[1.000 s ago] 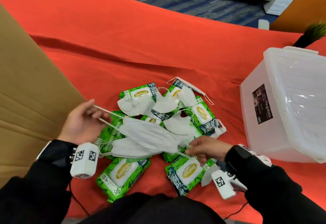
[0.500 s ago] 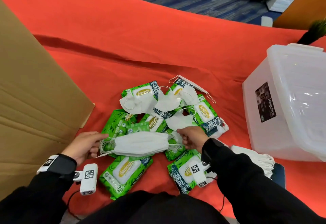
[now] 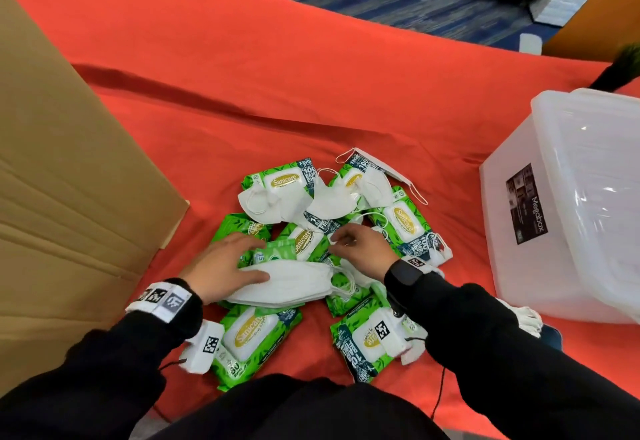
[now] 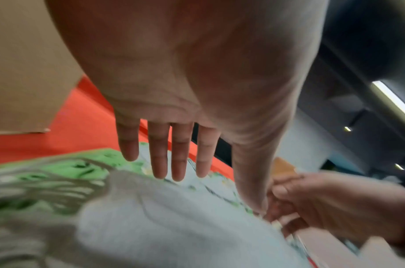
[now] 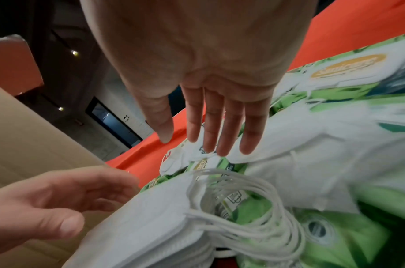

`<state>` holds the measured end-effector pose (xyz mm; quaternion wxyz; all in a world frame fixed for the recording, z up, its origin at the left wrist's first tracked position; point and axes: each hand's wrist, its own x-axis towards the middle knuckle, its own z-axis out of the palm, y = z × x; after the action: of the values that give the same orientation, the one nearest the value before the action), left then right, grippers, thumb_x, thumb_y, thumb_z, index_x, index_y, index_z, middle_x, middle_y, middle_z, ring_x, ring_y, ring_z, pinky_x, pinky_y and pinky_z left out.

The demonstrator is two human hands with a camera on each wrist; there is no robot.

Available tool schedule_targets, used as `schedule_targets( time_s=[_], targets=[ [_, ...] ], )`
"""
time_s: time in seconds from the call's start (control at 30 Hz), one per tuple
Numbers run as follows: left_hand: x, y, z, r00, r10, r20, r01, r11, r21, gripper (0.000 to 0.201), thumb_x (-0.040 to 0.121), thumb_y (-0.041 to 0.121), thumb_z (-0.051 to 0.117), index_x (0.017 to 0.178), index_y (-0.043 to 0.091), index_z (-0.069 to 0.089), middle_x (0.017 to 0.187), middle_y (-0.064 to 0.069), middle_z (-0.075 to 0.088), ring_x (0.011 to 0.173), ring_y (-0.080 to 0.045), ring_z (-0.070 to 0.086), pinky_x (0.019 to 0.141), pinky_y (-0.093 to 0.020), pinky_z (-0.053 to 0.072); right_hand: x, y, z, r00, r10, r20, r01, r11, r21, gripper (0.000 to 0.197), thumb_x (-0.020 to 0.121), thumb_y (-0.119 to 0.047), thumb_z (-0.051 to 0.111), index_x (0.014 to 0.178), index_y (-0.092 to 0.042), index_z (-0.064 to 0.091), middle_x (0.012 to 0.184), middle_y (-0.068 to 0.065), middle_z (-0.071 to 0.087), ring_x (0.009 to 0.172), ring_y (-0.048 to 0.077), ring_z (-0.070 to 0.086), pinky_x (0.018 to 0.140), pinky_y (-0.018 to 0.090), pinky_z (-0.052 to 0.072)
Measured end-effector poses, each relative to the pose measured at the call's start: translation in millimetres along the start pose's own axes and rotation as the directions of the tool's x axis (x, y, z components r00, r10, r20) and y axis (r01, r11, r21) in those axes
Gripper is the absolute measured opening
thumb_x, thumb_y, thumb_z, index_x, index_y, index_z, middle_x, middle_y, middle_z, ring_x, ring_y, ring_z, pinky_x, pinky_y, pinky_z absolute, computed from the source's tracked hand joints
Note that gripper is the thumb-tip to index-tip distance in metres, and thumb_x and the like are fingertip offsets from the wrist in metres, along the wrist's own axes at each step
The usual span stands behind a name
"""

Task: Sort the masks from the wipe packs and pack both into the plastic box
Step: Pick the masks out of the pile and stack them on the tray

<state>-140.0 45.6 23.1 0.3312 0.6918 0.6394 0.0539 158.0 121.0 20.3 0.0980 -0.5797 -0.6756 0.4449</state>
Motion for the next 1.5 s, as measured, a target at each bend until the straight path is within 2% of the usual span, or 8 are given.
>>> schedule_targets(
  time_s=[0.2, 0.43, 0.5, 0.63, 0.77, 1.03, 1.2, 1.5],
  targets=[
    [21, 25, 26, 0.964, 0.063, 0.257, -0.136, 0.951, 0.276, 0.090, 0.074, 0.061, 0.074, 0.150, 0.031, 0.037, 0.133, 0.003, 0.047, 0.125, -0.021, 0.048, 0.102, -0.032, 0.042, 10, -7, 26, 0.906, 0.046, 0.421, 0.035, 0.983, -0.183, 0.054, 0.077, -0.051, 0.080, 0.124, -0.026, 0.067, 0.119, 0.000, 0.069, 0.108, 0.019, 0.064, 0.096, 0.034, 0.050],
    [10, 25, 49, 0.948, 0.145, 0.283, -0.258, 0.870, 0.420, 0.113, 0.056, 0.075, 0.068, 0.152, 0.031, 0.027, 0.132, 0.006, 0.043, 0.117, -0.020, 0.048, 0.090, -0.039, 0.049, 3, 12, 36, 0.891, -0.026, 0.453, 0.096, 0.986, -0.134, 0.043, 0.077, -0.027, 0.087, 0.115, -0.020, 0.070, 0.092, -0.015, 0.062, 0.092, 0.012, 0.059, 0.072, 0.016, 0.043],
    [10, 24, 53, 0.951, 0.178, 0.252, -0.277, 0.852, 0.445, 0.098, 0.062, 0.060, 0.070, 0.146, 0.031, 0.030, 0.124, 0.004, 0.049, 0.109, -0.022, 0.053, 0.080, -0.039, 0.051, 8, 11, 15, 0.884, -0.001, 0.467, 0.012, 1.000, -0.020, 0.039, 0.076, -0.029, 0.088, 0.112, -0.021, 0.073, 0.096, -0.008, 0.069, 0.091, 0.012, 0.064, 0.079, 0.026, 0.052],
    [17, 23, 47, 0.959, 0.184, 0.216, -0.262, 0.869, 0.420, 0.083, 0.058, 0.049, 0.068, 0.134, 0.031, 0.038, 0.112, 0.004, 0.053, 0.098, -0.023, 0.056, 0.074, -0.038, 0.052, 40, 20, -66, 0.987, 0.083, 0.135, -0.114, 0.964, 0.238, 0.014, 0.085, -0.022, 0.079, 0.098, -0.018, 0.074, 0.088, 0.000, 0.074, 0.082, 0.019, 0.069, 0.065, 0.032, 0.054],
    [35, 19, 34, 0.972, 0.154, 0.178, -0.211, 0.907, 0.364, 0.087, 0.056, 0.051, 0.066, 0.137, 0.029, 0.042, 0.117, 0.002, 0.054, 0.106, -0.026, 0.056, 0.082, -0.039, 0.051, 93, 54, -138, 0.939, 0.164, -0.302, -0.200, 0.975, -0.093, 0.014, 0.083, -0.020, 0.076, 0.095, -0.024, 0.072, 0.092, -0.001, 0.072, 0.092, 0.027, 0.069, 0.075, 0.032, 0.049],
    [49, 15, 32, 0.977, 0.106, 0.186, -0.175, 0.898, 0.405, 0.120, 0.049, 0.060, 0.075, 0.153, 0.026, 0.026, 0.140, 0.001, 0.042, 0.123, -0.023, 0.045, 0.091, -0.041, 0.050, 149, 93, -142, 0.944, 0.255, -0.209, -0.324, 0.836, -0.443, 0.069, 0.085, -0.014, 0.070, 0.149, -0.014, 0.042, 0.143, 0.019, 0.055, 0.124, 0.037, 0.057, 0.095, 0.038, 0.048],
    [42, 14, 37, 0.980, 0.165, 0.110, -0.194, 0.915, 0.355, 0.101, 0.057, 0.058, 0.073, 0.144, 0.022, 0.038, 0.123, 0.001, 0.053, 0.108, -0.024, 0.054, 0.082, -0.037, 0.054, 163, 104, -134, 0.926, 0.262, -0.270, -0.343, 0.883, -0.320, 0.052, 0.087, -0.012, 0.069, 0.137, -0.014, 0.057, 0.129, 0.016, 0.063, 0.106, 0.033, 0.062, 0.075, 0.030, 0.043],
    [34, 15, 39, 0.978, 0.183, 0.103, -0.205, 0.934, 0.293, 0.119, 0.060, 0.056, 0.074, 0.160, 0.027, 0.016, 0.137, 0.000, 0.049, 0.118, -0.024, 0.050, 0.094, -0.042, 0.047, 154, 119, -143, 0.917, 0.226, -0.327, -0.318, 0.911, -0.263, 0.037, 0.083, -0.031, 0.079, 0.117, -0.020, 0.067, 0.109, 0.008, 0.069, 0.099, 0.032, 0.065, 0.075, 0.035, 0.048]
  ],
)
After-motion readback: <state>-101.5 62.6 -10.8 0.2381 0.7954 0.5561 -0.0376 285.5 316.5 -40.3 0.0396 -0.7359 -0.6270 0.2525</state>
